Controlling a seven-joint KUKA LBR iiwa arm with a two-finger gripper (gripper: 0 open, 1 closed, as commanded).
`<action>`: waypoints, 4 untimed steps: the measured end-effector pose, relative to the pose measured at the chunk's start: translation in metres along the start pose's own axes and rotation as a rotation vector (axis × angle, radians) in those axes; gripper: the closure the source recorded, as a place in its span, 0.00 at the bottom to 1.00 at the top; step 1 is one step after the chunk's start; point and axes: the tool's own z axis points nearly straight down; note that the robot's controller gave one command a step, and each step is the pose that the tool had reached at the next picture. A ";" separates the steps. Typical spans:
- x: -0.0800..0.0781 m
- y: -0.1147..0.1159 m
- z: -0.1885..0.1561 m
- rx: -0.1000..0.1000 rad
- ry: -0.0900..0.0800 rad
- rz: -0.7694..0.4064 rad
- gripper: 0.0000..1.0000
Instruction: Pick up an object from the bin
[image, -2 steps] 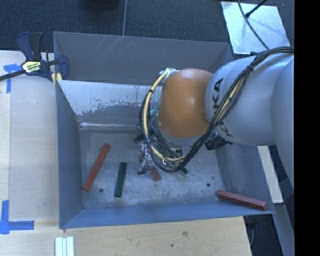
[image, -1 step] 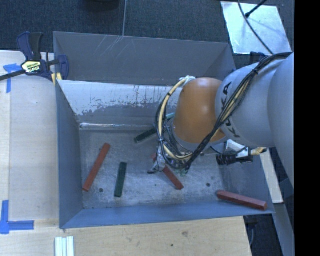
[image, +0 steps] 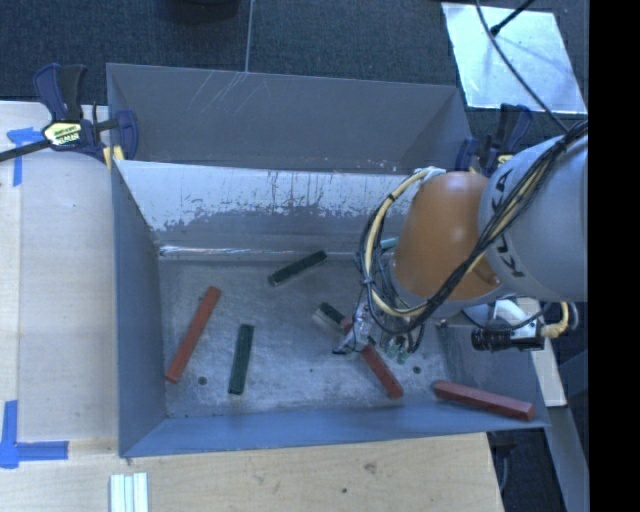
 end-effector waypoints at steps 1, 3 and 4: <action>-0.028 -0.084 -0.009 0.001 -0.004 0.073 1.00; -0.025 -0.078 0.055 -0.001 0.003 0.284 0.00; -0.028 -0.078 0.053 -0.004 -0.003 0.284 1.00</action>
Offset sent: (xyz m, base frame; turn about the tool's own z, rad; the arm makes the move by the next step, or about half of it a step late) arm -0.0113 -0.0822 0.0091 0.0659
